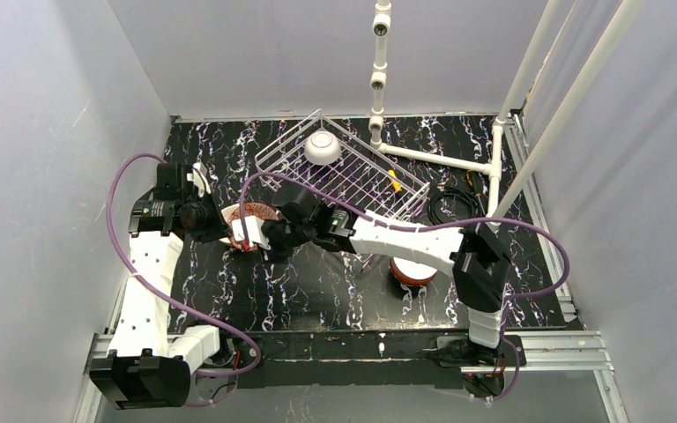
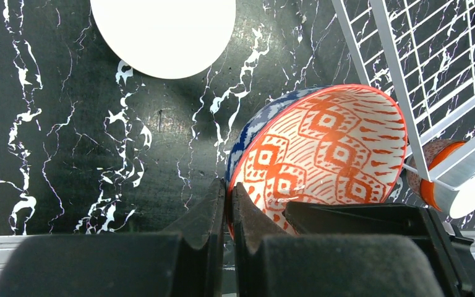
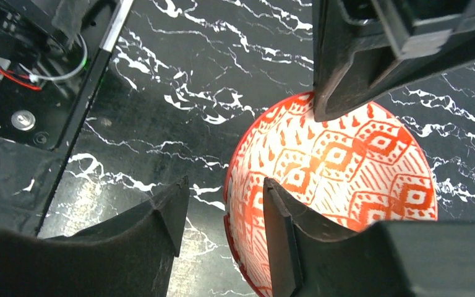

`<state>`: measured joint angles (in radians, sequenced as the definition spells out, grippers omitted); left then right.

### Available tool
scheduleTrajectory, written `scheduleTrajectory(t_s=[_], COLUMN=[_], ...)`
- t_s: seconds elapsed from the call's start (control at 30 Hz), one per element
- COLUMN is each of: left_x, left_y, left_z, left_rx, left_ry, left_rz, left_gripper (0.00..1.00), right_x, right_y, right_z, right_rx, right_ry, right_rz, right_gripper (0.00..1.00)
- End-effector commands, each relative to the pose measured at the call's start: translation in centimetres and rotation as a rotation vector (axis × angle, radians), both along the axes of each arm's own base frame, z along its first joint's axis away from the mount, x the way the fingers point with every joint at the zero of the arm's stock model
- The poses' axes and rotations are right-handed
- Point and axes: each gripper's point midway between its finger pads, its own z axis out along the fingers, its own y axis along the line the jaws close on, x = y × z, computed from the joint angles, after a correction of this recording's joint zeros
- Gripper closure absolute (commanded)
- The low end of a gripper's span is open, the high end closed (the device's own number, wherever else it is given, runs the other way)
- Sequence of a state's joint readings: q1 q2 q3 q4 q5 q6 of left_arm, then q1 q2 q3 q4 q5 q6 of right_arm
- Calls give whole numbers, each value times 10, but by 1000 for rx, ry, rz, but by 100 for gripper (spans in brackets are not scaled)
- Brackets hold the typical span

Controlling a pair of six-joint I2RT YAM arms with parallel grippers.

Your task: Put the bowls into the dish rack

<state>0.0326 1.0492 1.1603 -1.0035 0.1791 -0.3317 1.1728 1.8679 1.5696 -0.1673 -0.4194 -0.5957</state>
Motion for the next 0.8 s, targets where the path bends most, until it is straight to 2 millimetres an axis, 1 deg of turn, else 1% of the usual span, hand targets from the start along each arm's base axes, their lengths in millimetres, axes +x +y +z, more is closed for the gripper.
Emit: scheduleTrajectory(t_s=[0.0, 0.03, 0.1, 0.27, 0.3, 0.37, 0.43, 0.5, 0.53, 0.57, 0.6, 0.67, 0.77], left_x=[-4, -5, -5, -4, -4, -4, -3, -3, -3, -2, -2, -1, 0], left_y=[-2, -2, -3, -3, -3, -3, -3, -4, -5, -5, -5, -6, -3], left_z=[9, 9, 9, 10, 10, 11, 13, 18, 20, 23, 25, 29, 36], left_rx=[-5, -6, -9, -11, -10, -13, -19, -33, -38, -43, -46, -50, -43], left_ry=[-31, -31, -33, -34, -34, -34, -34, -37, -41, -44, -49, -60, -82], left_rz=[-16, -17, -18, -15, -15, -9, 3, 17, 20, 27, 32, 39, 56], left_gripper=[100, 100, 100, 100, 100, 100, 100, 83, 69, 58, 51, 37, 27], right_x=[8, 8, 11, 13, 14, 14, 14, 13, 10, 8, 7, 6, 5], right_y=[9, 10, 12, 18, 18, 18, 19, 19, 19, 19, 19, 17, 13], right_z=[9, 8, 9, 17, 20, 22, 23, 25, 26, 28, 31, 30, 28], right_rx=[10, 12, 24, 55, 61, 70, 78, 86, 93, 106, 119, 127, 127], right_ry=[-91, -98, -115, -120, -123, -123, -120, -117, -111, -106, -103, -95, -79], right_rz=[-1, -5, -20, -42, -47, -48, -49, -44, -38, -31, -29, -28, -35], right_gripper=[46, 47, 54, 82, 88, 98, 99, 99, 99, 99, 99, 99, 99])
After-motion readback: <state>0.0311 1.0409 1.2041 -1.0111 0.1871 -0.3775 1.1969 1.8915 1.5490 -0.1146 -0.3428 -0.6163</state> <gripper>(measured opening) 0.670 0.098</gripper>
